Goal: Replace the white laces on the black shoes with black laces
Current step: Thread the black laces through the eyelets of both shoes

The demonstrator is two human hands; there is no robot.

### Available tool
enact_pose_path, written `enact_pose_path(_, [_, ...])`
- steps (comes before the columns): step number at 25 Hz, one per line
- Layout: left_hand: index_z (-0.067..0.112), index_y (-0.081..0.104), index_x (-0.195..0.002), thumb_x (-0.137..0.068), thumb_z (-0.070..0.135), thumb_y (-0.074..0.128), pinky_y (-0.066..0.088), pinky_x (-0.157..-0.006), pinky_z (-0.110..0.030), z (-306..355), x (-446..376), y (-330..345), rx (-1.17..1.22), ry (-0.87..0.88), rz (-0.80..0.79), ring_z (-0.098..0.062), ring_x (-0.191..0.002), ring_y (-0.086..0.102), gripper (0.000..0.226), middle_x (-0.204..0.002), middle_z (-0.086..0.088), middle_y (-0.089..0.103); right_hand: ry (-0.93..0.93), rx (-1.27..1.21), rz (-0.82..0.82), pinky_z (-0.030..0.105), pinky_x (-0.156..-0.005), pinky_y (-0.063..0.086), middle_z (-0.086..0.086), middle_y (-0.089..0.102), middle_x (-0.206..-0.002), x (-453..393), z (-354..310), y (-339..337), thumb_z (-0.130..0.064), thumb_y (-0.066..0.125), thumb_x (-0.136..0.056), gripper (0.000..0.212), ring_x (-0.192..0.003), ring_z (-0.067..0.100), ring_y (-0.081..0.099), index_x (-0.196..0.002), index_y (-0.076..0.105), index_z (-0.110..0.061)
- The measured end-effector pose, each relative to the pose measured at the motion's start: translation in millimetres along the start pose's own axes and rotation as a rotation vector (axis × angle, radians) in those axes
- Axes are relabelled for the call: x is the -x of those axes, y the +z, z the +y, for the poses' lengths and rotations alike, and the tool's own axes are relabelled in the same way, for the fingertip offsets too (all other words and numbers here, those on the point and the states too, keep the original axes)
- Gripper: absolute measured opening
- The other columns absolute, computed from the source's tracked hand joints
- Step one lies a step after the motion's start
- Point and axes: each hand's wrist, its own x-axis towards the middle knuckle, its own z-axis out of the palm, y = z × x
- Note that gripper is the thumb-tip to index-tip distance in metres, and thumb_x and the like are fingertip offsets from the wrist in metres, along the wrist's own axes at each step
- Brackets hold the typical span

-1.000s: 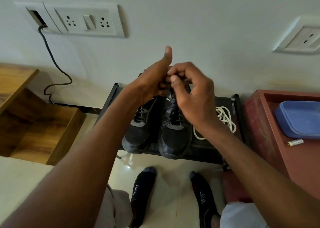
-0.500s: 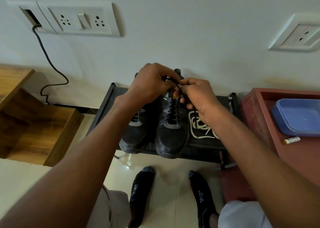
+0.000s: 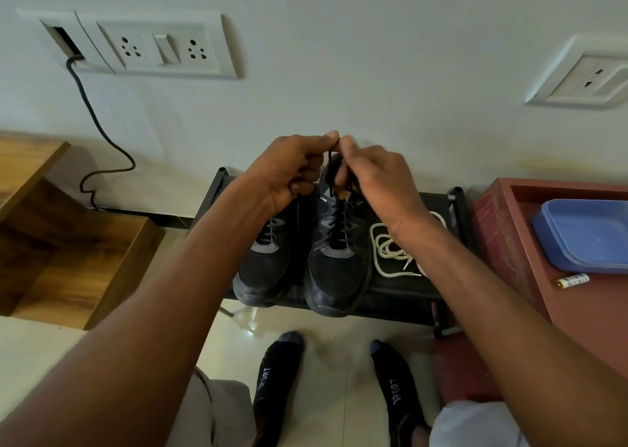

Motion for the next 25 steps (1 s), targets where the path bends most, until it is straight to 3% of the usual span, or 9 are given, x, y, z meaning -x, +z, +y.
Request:
enact_pose_path(3, [0.011,0.079,-0.109,-0.100,0.032,0.066,0.019,-0.039,-0.021,-1.4,-1.2,-3.9,0.046,0.012,0.067,-0.010,-0.051,0.017,0.026,-0.061,0.007,0.025,0.042,-0.067,0.550,0.032,-0.058,0.045,0.015,0.062,-0.060,-4.1,-3.0,-15.9,-0.049,0.054,-0.104,0.062,-0.052,0.022,0.053,-0.059,0.063,-0.006])
enact_pose_path(5, [0.009,0.078,-0.113,-0.100,0.033,0.066,0.020,-0.039,-0.022,-2.6,-1.0,-6.9,0.015,0.027,0.087,-0.011,-0.052,0.017,0.030,-0.061,0.007,0.025,-0.008,0.182,0.719,0.038,-0.063,0.048,0.008,0.062,-0.077,-8.2,7.3,-26.3,-0.040,0.057,-0.099,0.041,-0.069,0.015,0.054,-0.067,0.059,-0.014])
enact_pose_path(8, [0.010,0.080,-0.105,-0.099,0.035,0.067,0.018,-0.042,-0.024,-1.3,1.8,-1.5,-0.092,0.060,0.067,-0.012,-0.055,0.016,0.028,-0.063,0.005,0.024,-0.190,0.416,0.496,0.041,-0.089,0.049,0.000,0.059,-0.116,-7.8,12.4,-20.6,-0.031,0.065,-0.090,0.016,-0.109,0.017,0.057,-0.103,0.068,-0.022])
enact_pose_path(11, [0.012,0.070,-0.088,-0.097,0.035,0.071,0.018,-0.045,-0.027,0.3,4.3,5.4,-0.144,0.075,0.059,-0.013,-0.055,0.019,0.024,-0.062,0.004,0.027,-0.219,0.180,0.155,0.027,-0.080,0.056,-0.010,0.072,-0.096,-2.6,4.8,-5.9,-0.030,0.076,-0.094,0.021,-0.089,0.003,0.069,-0.112,0.068,-0.022])
enact_pose_path(15, [0.001,0.075,-0.113,-0.099,0.036,0.069,0.022,-0.044,-0.025,-3.3,0.6,3.0,-0.171,0.089,0.048,-0.012,-0.052,0.023,0.038,-0.059,0.006,0.031,-0.139,0.179,0.198,0.032,-0.071,0.061,-0.009,0.074,-0.076,-4.6,7.2,-10.4,-0.021,0.080,-0.091,0.014,-0.070,0.005,0.072,-0.103,0.075,-0.025])
enact_pose_path(18, [0.009,0.078,-0.098,-0.099,0.034,0.068,0.040,-0.055,-0.027,-9.2,-1.6,-9.3,-0.791,0.169,0.253,-0.014,-0.057,0.048,0.027,-0.062,0.005,0.053,0.089,0.504,0.283,0.032,-0.075,0.060,-0.006,0.076,-0.089,-9.7,14.2,-35.0,-0.018,0.075,-0.093,0.007,-0.083,0.016,0.074,-0.092,0.077,-0.025])
enact_pose_path(20, [0.015,0.073,-0.088,-0.099,0.033,0.066,0.040,-0.061,-0.029,-16.8,-0.7,-20.8,-1.167,0.140,0.404,-0.023,-0.074,0.060,0.022,-0.072,0.003,0.059,0.248,0.740,0.136,0.030,-0.079,0.051,0.005,0.076,-0.106,-11.3,22.6,-47.6,-0.011,0.070,-0.093,0.015,-0.097,0.027,0.071,-0.104,0.077,-0.017])
enact_pose_path(23, [0.021,0.072,-0.097,-0.099,0.039,0.066,0.048,-0.069,-0.033,-26.3,-0.5,-20.2,-1.230,0.118,0.240,-0.026,-0.089,0.064,0.019,-0.091,-0.001,0.068,0.230,0.694,-0.144,0.031,-0.090,0.049,0.006,0.069,-0.125,-9.2,24.7,-36.9,-0.013,0.079,-0.087,0.046,-0.113,0.026,0.065,-0.131,0.066,-0.015])
enact_pose_path(25, [0.022,0.071,-0.115,-0.096,0.042,0.070,0.055,-0.085,-0.040,-33.0,-3.2,-10.8,-1.232,0.140,0.117,-0.026,-0.101,0.066,0.028,-0.109,-0.003,0.071,0.201,0.587,-0.196,0.038,-0.094,0.055,0.001,0.070,-0.114,-7.4,25.8,-23.7,-0.024,0.087,-0.082,0.048,-0.105,0.022,0.067,-0.125,0.065,-0.020])
